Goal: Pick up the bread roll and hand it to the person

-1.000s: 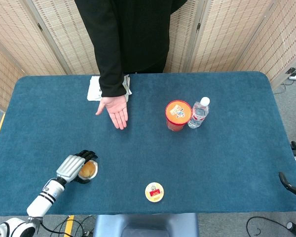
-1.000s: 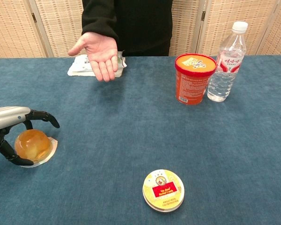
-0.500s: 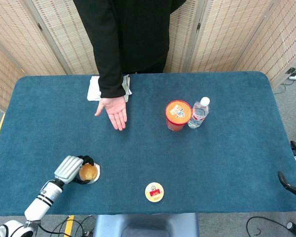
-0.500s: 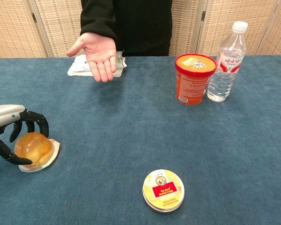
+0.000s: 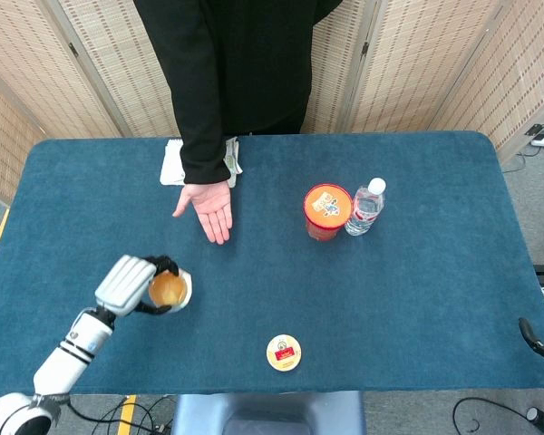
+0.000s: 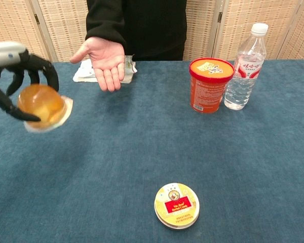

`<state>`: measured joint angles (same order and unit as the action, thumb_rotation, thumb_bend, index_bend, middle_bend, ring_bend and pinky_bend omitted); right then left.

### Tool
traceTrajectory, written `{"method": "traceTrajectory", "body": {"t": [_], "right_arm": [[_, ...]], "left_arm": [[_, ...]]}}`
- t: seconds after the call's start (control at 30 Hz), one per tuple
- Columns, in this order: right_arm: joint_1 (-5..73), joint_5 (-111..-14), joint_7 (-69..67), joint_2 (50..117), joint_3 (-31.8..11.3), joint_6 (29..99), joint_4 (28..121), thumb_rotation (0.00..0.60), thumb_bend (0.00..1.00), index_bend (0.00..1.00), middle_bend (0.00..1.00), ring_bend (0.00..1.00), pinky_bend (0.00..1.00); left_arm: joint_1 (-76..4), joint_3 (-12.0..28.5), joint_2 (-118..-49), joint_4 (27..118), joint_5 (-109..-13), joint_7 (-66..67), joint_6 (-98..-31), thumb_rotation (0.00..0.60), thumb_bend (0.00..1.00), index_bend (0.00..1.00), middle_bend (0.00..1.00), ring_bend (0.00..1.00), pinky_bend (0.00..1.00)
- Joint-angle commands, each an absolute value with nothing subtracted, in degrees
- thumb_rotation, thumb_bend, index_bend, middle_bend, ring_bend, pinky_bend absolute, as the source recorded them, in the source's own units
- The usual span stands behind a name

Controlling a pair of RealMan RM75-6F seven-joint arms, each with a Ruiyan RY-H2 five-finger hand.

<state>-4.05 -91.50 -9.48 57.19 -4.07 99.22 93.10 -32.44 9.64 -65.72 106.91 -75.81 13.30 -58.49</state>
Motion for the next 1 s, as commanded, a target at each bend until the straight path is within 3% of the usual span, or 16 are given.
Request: {"method": "traceTrajectory", "body": {"t": [0.03,0.23,0.53,0.87,0.93,1.0], "right_arm": [[-3.72,-91.27,-9.31,57.11,-4.08,98.39,93.18,0.600,0.26,0.00,0.00,0.00,0.00],[-2.73,-90.31,-9.00,56.74,-4.15,95.87,93.63,0.600,0.26,0.00,0.00,0.00,0.00],[-1.39,-89.49,-8.84,56.07,-3.87,92.41,93.96,0.600,0.26,0.00,0.00,0.00,0.00],[-1.84,-88.18,-9.55,55.83,-4.32,92.91,94.05,0.600,0.26,0.00,0.00,0.00,0.00],[-1.65,-88.14,-9.37,55.82,-4.26,92.46,94.04,0.600,0.26,0.00,0.00,0.00,0.00],[-1.49,-87.92,-9.34,55.78,-4.27,92.04,94.04,0.600,0.26,0.00,0.00,0.00,0.00]], "left_arm": [[-38.88,16.18,-61.00,110.95,-67.30,15.51,-52.89,0.600,0.25,0.63,0.70,0.55,0.69],[-47.74,19.07,-61.63,107.81,-56.58,17.92,-45.29,0.600,0.25,0.64,0.70,0.55,0.69],[-57.95,17.94,-68.86,98.08,-48.94,21.72,-40.87,0.600,0.25,0.64,0.70,0.55,0.69],[-59.41,15.70,-76.29,82.65,-55.62,14.42,-38.54,0.600,0.25,0.63,0.70,0.55,0.69],[-59.19,15.45,-76.83,81.17,-57.77,13.44,-39.57,0.600,0.25,0.59,0.68,0.53,0.68],[-58.85,15.24,-76.58,81.22,-59.00,12.96,-40.50,0.600,0.25,0.49,0.62,0.49,0.67]]}}
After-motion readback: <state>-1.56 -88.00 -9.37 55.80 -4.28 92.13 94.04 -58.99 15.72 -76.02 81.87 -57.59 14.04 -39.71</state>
